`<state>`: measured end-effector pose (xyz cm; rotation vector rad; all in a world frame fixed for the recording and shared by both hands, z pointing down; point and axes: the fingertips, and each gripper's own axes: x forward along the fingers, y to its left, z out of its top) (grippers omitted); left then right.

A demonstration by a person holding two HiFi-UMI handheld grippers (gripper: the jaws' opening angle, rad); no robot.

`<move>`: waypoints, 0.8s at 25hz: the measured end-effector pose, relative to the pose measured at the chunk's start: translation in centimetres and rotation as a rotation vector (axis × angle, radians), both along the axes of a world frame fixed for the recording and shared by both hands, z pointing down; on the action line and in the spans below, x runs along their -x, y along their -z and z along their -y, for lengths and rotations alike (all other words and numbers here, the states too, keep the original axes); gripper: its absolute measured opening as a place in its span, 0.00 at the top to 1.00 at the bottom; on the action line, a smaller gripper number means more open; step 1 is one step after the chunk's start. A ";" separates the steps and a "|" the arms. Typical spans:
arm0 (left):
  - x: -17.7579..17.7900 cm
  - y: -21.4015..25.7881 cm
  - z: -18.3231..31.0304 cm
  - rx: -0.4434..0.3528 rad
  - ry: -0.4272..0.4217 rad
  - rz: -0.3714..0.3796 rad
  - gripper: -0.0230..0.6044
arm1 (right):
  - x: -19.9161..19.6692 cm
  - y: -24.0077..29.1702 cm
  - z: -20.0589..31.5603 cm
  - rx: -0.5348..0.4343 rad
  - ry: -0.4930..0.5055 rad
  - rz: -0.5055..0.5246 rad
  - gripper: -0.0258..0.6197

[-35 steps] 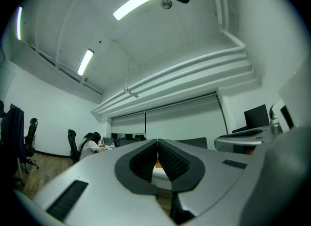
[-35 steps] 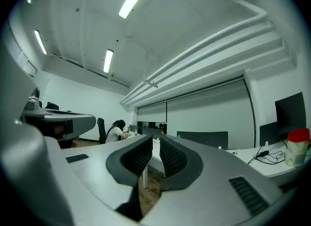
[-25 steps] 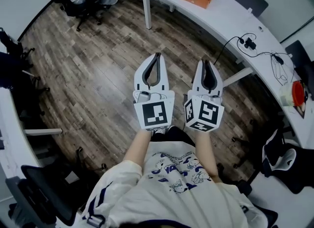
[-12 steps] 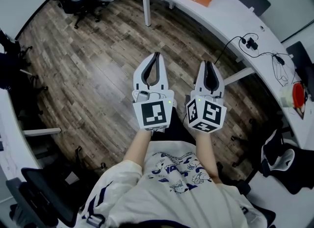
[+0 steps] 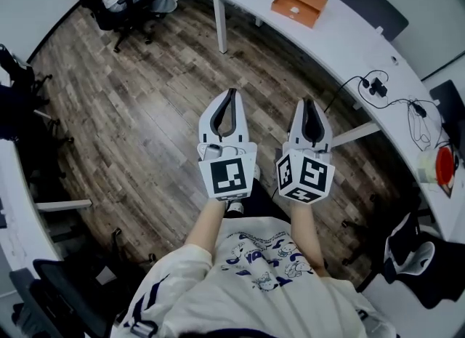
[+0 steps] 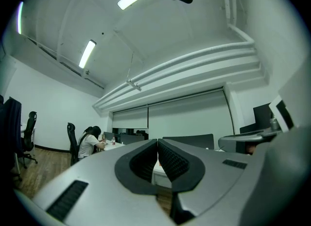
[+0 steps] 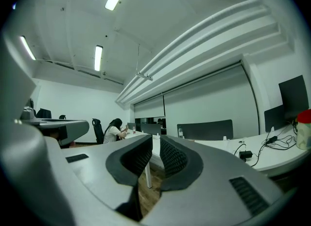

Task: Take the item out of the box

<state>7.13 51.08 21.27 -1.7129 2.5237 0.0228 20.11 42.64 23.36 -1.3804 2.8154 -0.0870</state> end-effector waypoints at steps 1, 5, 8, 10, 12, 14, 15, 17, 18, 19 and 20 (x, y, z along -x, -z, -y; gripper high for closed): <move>0.3 0.0 0.9 -0.002 0.003 -0.002 0.93 | 0.4 0.0 0.8 0.000 0.005 0.001 0.86; 1.3 0.6 4.6 -0.033 0.008 0.000 0.93 | 2.0 0.0 4.4 0.006 0.020 0.007 0.86; 2.0 1.0 7.3 -0.031 0.009 0.011 0.93 | 3.0 0.2 7.3 0.010 0.029 0.011 0.86; 2.5 1.1 9.1 -0.018 0.010 0.018 0.93 | 3.6 0.4 9.2 0.008 0.033 0.016 0.86; 3.1 1.3 10.9 -0.012 0.015 0.023 0.93 | 4.3 0.7 11.0 0.006 0.036 0.019 0.86; 3.7 1.5 12.6 -0.014 0.021 0.025 0.93 | 5.0 0.9 12.9 0.006 0.041 0.021 0.86; 4.0 1.5 13.5 -0.010 0.023 0.027 0.93 | 5.3 0.9 13.8 0.008 0.044 0.021 0.86; 4.4 1.5 15.2 -0.004 0.027 0.027 0.93 | 5.9 0.8 15.5 0.009 0.051 0.020 0.86; 4.7 1.4 16.0 -0.005 0.029 0.027 0.93 | 6.2 0.7 16.3 0.008 0.055 0.018 0.86; 4.9 1.4 16.7 -0.006 0.032 0.028 0.93 | 6.4 0.7 17.1 0.007 0.058 0.017 0.86; 5.1 1.4 17.4 -0.006 0.034 0.028 0.93 | 6.6 0.6 17.8 0.008 0.060 0.015 0.86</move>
